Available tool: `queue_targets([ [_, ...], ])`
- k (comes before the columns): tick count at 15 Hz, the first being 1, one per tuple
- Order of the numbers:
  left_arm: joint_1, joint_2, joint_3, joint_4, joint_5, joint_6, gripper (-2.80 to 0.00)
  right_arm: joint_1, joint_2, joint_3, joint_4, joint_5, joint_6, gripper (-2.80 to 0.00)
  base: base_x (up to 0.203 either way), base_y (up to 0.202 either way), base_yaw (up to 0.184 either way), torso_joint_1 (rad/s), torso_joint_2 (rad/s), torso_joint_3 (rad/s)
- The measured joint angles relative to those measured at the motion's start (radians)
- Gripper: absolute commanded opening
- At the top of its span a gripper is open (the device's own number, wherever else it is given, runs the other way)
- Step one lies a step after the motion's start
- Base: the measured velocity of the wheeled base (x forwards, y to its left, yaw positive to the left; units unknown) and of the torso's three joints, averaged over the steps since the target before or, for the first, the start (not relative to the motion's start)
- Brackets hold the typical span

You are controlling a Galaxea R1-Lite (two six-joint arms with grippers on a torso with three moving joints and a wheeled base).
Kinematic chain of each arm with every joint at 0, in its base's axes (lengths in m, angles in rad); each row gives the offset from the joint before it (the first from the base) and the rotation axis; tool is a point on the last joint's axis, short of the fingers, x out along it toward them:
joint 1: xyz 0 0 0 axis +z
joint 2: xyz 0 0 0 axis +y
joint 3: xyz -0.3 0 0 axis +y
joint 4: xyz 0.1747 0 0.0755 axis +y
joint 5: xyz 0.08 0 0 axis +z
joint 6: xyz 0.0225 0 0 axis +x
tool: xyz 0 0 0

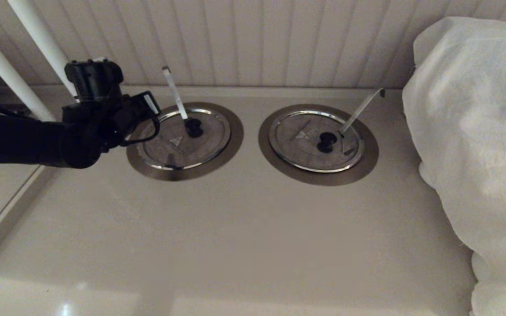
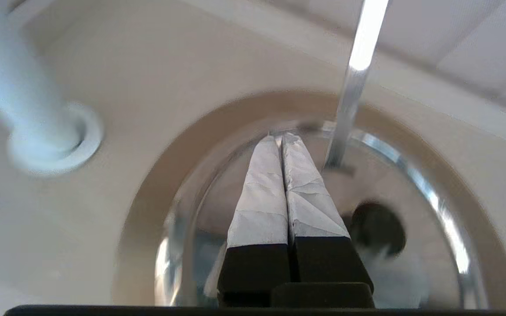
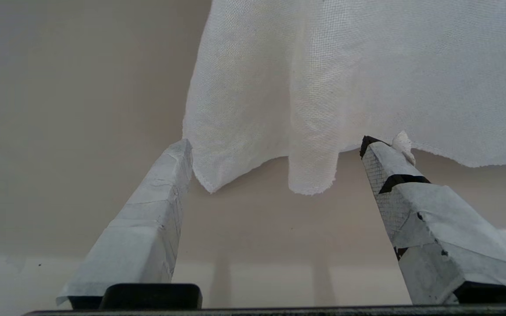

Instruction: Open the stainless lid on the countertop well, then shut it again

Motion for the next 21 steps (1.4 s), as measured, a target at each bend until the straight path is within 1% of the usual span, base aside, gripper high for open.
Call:
queue_targets([
  [3,0.000,-0.113,0.129,0.018,-0.015,0.014,-2.80,0.000,0.000,0.000,0.000,0.000,0.000,0.00,0.000,0.000,0.000,0.000,0.00,0.000],
  [4,-0.001,-0.163,0.171,0.024,-0.029,0.030,-2.80,0.000,0.000,0.000,0.000,0.000,0.000,0.00,0.000,0.000,0.000,0.000,0.00,0.000],
  [5,-0.001,-0.227,0.228,0.031,-0.055,0.061,-2.80,0.000,0.000,0.000,0.000,0.000,0.000,0.00,0.000,0.000,0.000,0.000,0.00,0.000],
  [7,0.000,-0.364,0.350,0.038,-0.113,0.156,-2.80,0.000,0.000,0.000,0.000,0.000,0.000,0.00,0.000,0.000,0.000,0.000,0.00,0.000],
  [8,0.000,-0.442,0.414,0.040,-0.133,0.227,-2.80,0.000,0.000,0.000,0.000,0.000,0.000,0.00,0.000,0.000,0.000,0.000,0.00,0.000],
  [9,0.000,-0.518,0.473,0.041,-0.140,0.304,-2.80,0.000,0.000,0.000,0.000,0.000,0.000,0.00,0.000,0.000,0.000,0.000,0.00,0.000],
  [10,0.000,-0.589,0.523,0.044,-0.131,0.371,-2.80,0.000,0.000,0.000,0.000,0.000,0.000,0.00,0.000,0.000,0.000,0.000,0.00,0.000],
  [11,0.000,-0.667,0.568,0.049,-0.102,0.429,-2.80,0.000,0.000,0.000,0.000,-0.001,0.000,0.00,0.000,0.000,0.000,0.000,0.00,0.000],
  [12,0.000,-0.748,0.602,0.064,-0.063,0.465,-2.80,0.000,0.000,0.000,0.000,0.000,0.000,0.00,0.000,0.000,0.000,0.000,0.00,0.000],
  [13,0.000,-0.827,0.627,0.091,-0.025,0.480,-2.80,0.000,0.000,0.000,0.000,-0.001,0.000,0.00,0.000,0.000,0.000,0.000,0.00,0.000],
  [15,0.000,-1.023,0.657,0.204,0.042,0.494,-2.80,0.000,0.000,0.000,0.000,0.000,0.000,0.00,0.000,0.000,0.000,0.000,0.00,0.000],
  [16,0.000,-1.130,0.661,0.284,0.051,0.497,-2.80,0.000,0.000,0.000,0.000,0.000,0.000,0.00,0.000,0.000,0.000,0.000,0.00,0.000],
  [18,0.005,-1.352,0.662,0.499,0.018,0.489,-2.80,0.000,0.000,0.000,0.000,0.000,-0.002,0.00,0.000,0.000,0.000,0.000,0.00,0.000],
  [19,0.010,-1.439,0.665,0.592,0.007,0.473,-2.80,0.000,0.000,0.000,0.000,0.000,-0.002,0.00,0.000,0.000,0.000,0.000,0.00,0.000],
  [20,0.017,-1.514,0.675,0.691,0.025,0.448,-2.80,0.000,0.000,0.000,0.000,0.000,-0.002,0.00,0.000,0.000,0.000,0.000,0.00,0.000],
  [21,0.028,-1.567,0.685,0.782,0.063,0.417,-2.80,0.000,0.000,0.000,0.000,0.000,-0.001,0.00,0.000,0.000,0.000,0.000,0.00,0.000],
])
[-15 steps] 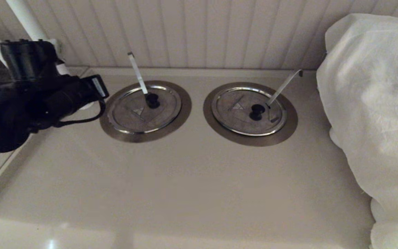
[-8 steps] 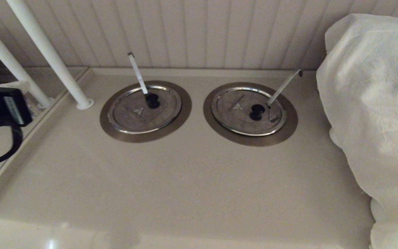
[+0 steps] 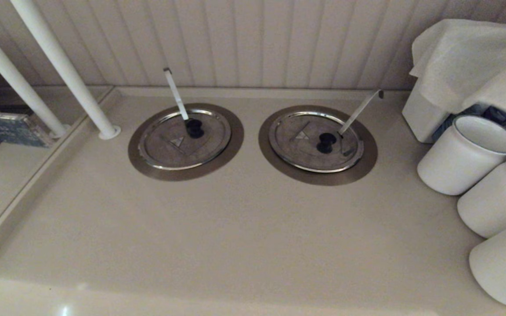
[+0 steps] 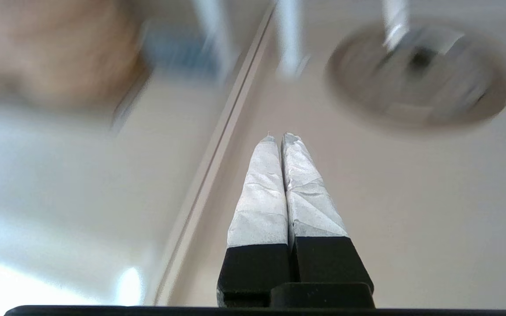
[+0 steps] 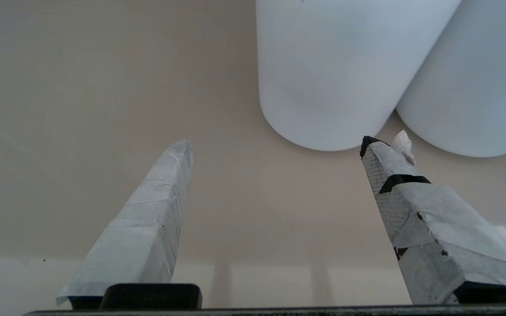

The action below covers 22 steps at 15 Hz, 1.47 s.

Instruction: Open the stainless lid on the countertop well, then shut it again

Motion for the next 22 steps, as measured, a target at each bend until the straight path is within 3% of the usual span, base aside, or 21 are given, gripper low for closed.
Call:
queue_targets([
  [2,0.054,-0.054,0.005,0.048,0.013,-0.015,-2.80,0.000,0.000,0.000,0.000,0.000,0.000,0.00,0.000,0.000,0.000,0.000,0.00,0.000],
  [5,0.158,-0.120,0.033,0.018,-0.144,0.020,-2.80,0.000,0.000,0.000,0.000,0.000,0.000,0.00,0.000,0.000,0.000,0.000,0.00,0.000],
  [10,0.149,-0.309,0.346,0.014,-0.320,0.032,-2.80,0.000,0.000,0.000,-0.001,0.000,-0.001,0.00,0.000,0.000,0.000,0.000,0.00,0.000],
  [13,0.146,-0.359,0.570,-0.059,-0.357,0.042,-2.80,0.000,0.000,0.000,0.000,0.000,-0.001,0.00,0.000,0.000,0.000,0.000,0.00,0.000],
  [15,0.145,-0.371,0.680,-0.183,-0.401,0.000,-2.80,0.000,0.000,0.000,0.000,0.000,-0.001,0.00,0.000,0.000,0.000,0.000,0.00,0.000],
  [18,0.145,-0.377,0.717,-0.225,-0.393,-0.094,-2.80,0.000,0.000,0.000,0.000,0.000,-0.001,0.00,0.000,0.000,0.000,0.000,0.00,0.000],
  [22,0.145,-0.377,0.723,-0.225,-0.392,-0.100,-2.80,0.000,0.000,0.000,0.000,0.000,-0.001,0.00,0.000,0.000,0.000,0.000,0.00,0.000],
])
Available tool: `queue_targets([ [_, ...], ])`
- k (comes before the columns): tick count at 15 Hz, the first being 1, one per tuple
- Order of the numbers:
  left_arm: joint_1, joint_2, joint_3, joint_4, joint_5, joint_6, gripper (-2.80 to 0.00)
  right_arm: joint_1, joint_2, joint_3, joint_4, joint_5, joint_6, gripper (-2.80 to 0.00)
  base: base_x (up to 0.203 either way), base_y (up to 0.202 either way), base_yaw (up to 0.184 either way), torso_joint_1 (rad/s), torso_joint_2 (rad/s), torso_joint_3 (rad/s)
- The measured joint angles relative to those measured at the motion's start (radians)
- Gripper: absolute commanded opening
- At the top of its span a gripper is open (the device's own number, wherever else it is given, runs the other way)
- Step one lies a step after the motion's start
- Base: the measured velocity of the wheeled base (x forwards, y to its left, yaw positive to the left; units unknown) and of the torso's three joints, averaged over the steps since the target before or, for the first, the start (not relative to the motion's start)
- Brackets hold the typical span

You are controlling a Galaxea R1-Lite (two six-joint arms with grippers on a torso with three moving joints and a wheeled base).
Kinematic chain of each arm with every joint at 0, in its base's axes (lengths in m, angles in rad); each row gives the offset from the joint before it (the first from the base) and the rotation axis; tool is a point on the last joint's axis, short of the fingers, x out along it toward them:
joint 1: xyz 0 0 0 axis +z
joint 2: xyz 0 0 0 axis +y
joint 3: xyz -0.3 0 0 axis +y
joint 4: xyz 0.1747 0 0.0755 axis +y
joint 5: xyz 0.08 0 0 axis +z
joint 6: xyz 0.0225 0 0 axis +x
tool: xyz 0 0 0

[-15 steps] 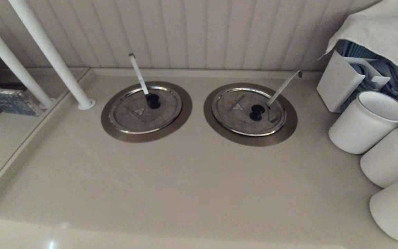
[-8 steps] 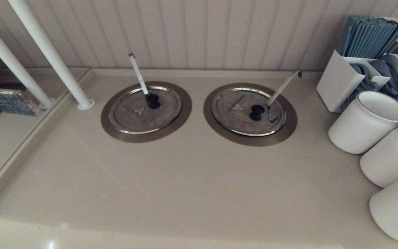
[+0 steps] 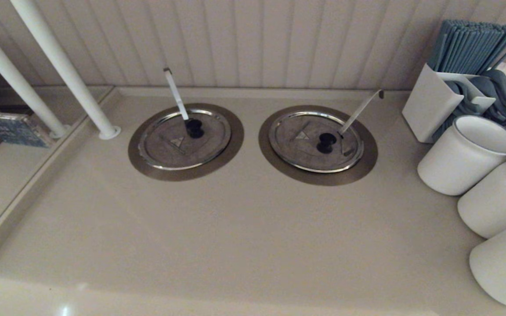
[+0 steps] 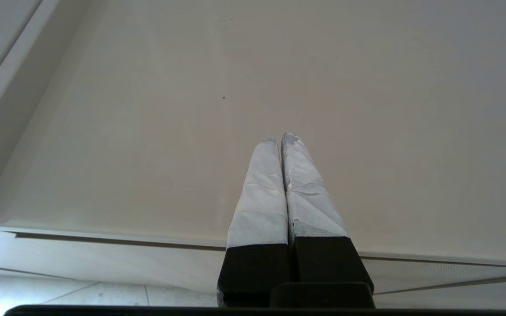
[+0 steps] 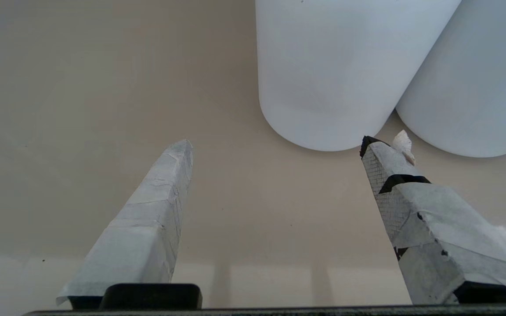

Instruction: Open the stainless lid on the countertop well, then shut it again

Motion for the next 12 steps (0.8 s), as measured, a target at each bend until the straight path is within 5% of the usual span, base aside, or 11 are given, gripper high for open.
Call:
queue_targets([
  [12,0.000,0.000,0.002,-0.006,0.007,-0.009,-2.80,0.000,0.000,0.000,-0.001,0.000,-0.006,0.00,0.000,0.000,0.000,0.000,0.00,0.000],
])
